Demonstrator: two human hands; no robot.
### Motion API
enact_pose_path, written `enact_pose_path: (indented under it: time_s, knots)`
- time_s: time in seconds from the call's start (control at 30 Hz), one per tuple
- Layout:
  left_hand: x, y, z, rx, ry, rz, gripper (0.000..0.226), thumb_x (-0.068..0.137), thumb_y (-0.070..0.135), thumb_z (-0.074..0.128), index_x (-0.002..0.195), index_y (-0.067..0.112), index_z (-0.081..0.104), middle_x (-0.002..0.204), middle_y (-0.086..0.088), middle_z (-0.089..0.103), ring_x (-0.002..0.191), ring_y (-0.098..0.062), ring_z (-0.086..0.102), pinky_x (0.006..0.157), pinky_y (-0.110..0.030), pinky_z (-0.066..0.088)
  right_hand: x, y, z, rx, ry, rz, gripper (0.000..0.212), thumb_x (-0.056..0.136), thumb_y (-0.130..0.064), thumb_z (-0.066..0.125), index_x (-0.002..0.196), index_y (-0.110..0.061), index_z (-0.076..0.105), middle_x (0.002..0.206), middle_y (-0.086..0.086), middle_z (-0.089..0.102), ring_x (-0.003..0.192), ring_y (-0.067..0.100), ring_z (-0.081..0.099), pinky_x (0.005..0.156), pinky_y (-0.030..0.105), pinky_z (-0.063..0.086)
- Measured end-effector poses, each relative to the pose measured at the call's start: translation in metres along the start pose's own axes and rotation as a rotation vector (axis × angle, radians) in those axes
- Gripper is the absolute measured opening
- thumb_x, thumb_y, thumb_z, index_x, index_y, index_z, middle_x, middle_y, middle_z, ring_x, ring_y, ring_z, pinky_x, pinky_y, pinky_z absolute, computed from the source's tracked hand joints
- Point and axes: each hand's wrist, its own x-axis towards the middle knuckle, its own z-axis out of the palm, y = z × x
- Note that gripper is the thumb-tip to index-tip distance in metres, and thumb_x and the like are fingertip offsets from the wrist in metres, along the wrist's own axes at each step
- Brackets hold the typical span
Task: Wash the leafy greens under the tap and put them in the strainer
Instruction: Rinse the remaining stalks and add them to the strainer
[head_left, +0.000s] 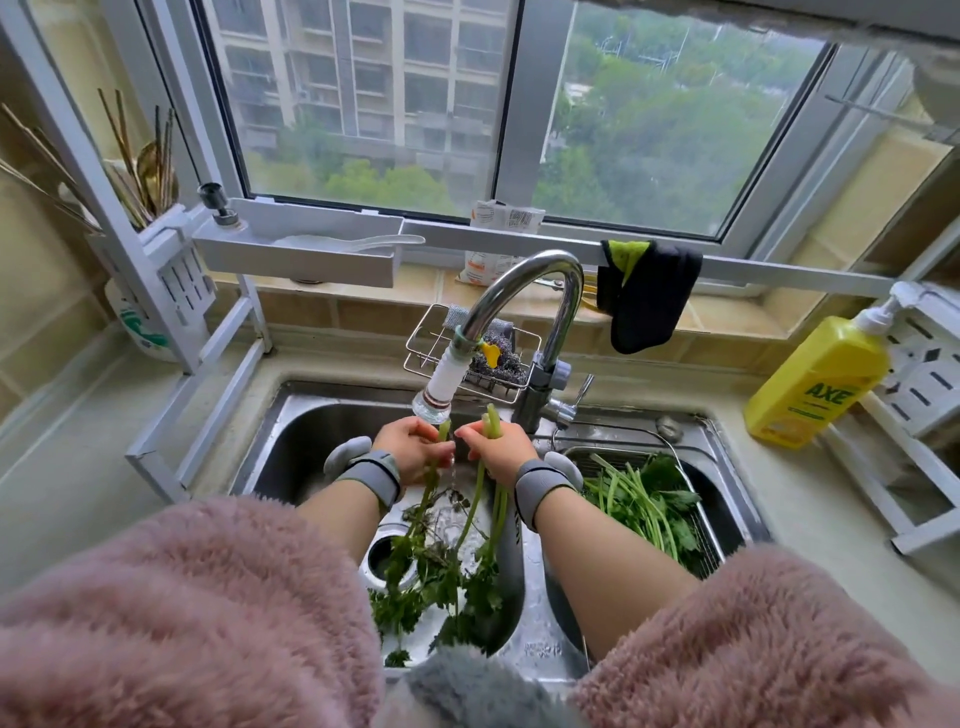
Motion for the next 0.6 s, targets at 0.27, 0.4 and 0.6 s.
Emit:
enact_pose_path:
  time_s: [0.27,0.4,0.6]
  knots:
    - [0.008,-0.002,0.004,0.115,0.001,0.022,0.022,0.079,0.000,0.069,0.074,0.005,0.048,0.071,-0.013,0.055,0.060,-0.021,0.054,0.055,-0.024,0.052,0.004,-0.002,0.002,0.174,-0.034,-0.041,0.025,0.089,-0.021,0.062,0.101,-0.001,0.070,0.070,-0.002,0.061,0.065,0.007,0.053,0.058,0.010,0.045]
    - [0.009,-0.003,0.000,0.121,-0.026,-0.017,0.014,0.080,0.001,0.069,0.078,0.004,0.055,0.074,-0.011,0.058,0.065,-0.022,0.057,0.071,-0.032,0.053,0.009,-0.006,0.005,0.148,-0.049,-0.051,0.022,0.090,-0.017,0.061,0.098,0.001,0.070,0.064,-0.005,0.057,0.060,0.003,0.049,0.055,0.009,0.041]
    - [0.011,-0.007,-0.011,-0.024,-0.095,-0.063,0.007,0.087,0.004,0.060,0.082,0.004,0.065,0.070,-0.011,0.063,0.057,-0.015,0.062,0.056,-0.022,0.056,0.012,-0.004,0.002,0.094,-0.104,-0.108,0.023,0.092,-0.017,0.057,0.097,0.000,0.070,0.069,-0.004,0.060,0.064,0.005,0.052,0.066,0.017,0.042]
